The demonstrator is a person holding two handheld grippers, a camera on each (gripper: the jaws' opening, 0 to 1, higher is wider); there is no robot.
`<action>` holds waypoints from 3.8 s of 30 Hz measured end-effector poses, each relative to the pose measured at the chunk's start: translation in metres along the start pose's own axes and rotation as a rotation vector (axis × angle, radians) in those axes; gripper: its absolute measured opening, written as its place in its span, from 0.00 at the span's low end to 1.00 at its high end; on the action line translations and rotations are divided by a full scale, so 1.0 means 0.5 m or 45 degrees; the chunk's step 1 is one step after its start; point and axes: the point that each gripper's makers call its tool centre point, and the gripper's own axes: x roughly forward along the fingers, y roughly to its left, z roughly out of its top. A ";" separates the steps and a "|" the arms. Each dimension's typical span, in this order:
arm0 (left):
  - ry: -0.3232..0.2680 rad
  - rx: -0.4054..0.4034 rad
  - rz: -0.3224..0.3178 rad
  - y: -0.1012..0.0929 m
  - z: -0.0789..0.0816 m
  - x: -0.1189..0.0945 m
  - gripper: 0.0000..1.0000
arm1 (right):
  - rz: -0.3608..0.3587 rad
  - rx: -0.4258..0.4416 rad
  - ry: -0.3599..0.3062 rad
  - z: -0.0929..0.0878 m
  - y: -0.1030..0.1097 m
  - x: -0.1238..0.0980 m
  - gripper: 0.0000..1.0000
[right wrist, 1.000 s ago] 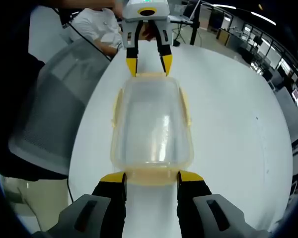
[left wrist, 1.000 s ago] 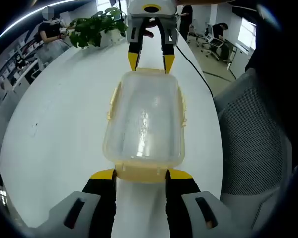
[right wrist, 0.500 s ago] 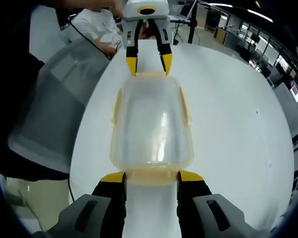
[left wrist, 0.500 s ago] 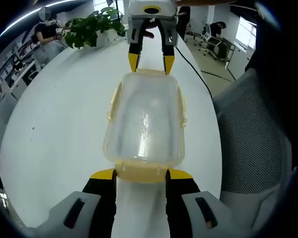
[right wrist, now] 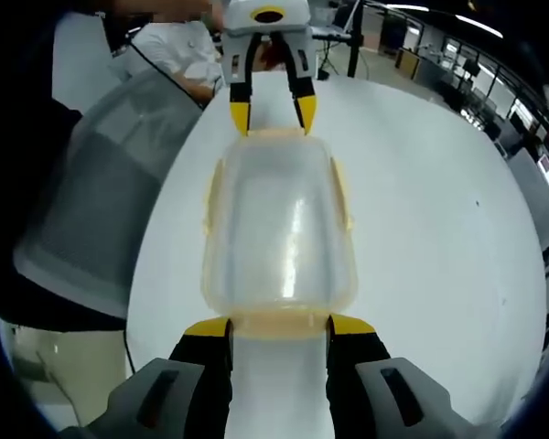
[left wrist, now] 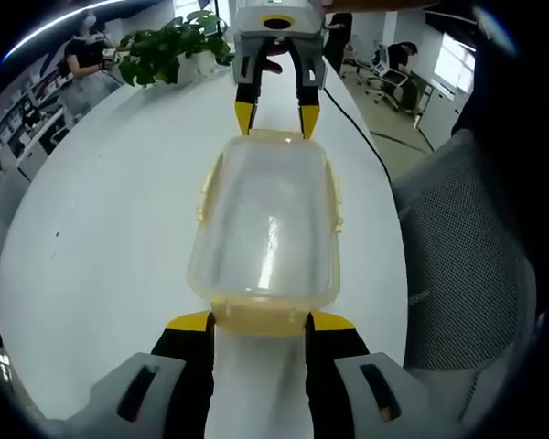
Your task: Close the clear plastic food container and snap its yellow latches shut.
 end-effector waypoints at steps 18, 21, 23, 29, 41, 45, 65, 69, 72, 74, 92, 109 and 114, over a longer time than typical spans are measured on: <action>0.039 0.014 -0.018 -0.011 -0.013 0.016 0.34 | -0.051 0.043 -0.014 -0.002 -0.006 0.000 0.40; 0.051 0.042 0.003 -0.003 -0.017 0.009 0.31 | -0.058 0.052 -0.009 -0.003 -0.006 -0.007 0.40; 0.050 0.030 0.007 0.000 -0.017 0.004 0.33 | -0.059 0.070 -0.017 -0.001 -0.006 -0.012 0.39; 0.027 -0.002 0.022 0.005 -0.012 -0.009 0.33 | -0.070 0.124 -0.036 0.000 -0.012 -0.031 0.38; -0.076 -0.316 0.015 0.000 0.012 -0.042 0.39 | -0.099 0.588 -0.156 -0.008 -0.007 -0.057 0.36; -0.182 -0.544 0.025 0.004 0.023 -0.040 0.39 | -0.097 0.757 -0.270 0.022 0.001 -0.059 0.35; -0.306 -1.125 0.113 0.024 0.019 0.000 0.40 | -0.189 1.062 -0.365 0.011 -0.015 -0.042 0.35; -0.292 -1.080 0.096 0.012 0.029 0.007 0.36 | -0.171 1.106 -0.374 0.011 -0.009 -0.031 0.32; -0.273 -1.064 0.126 0.014 0.030 0.005 0.36 | -0.164 1.084 -0.326 0.002 0.003 -0.016 0.27; -0.269 -1.066 0.126 0.013 0.029 0.007 0.36 | -0.137 1.111 -0.359 0.009 0.006 -0.015 0.27; -0.235 -1.083 0.132 0.003 0.032 0.012 0.33 | -0.039 1.187 -0.345 0.019 0.039 -0.003 0.24; -0.253 -1.144 0.057 0.008 0.021 0.011 0.31 | -0.084 1.147 -0.345 0.022 0.002 -0.004 0.24; -0.247 -1.078 0.101 0.006 0.025 0.004 0.33 | -0.115 1.082 -0.288 0.026 -0.002 -0.008 0.24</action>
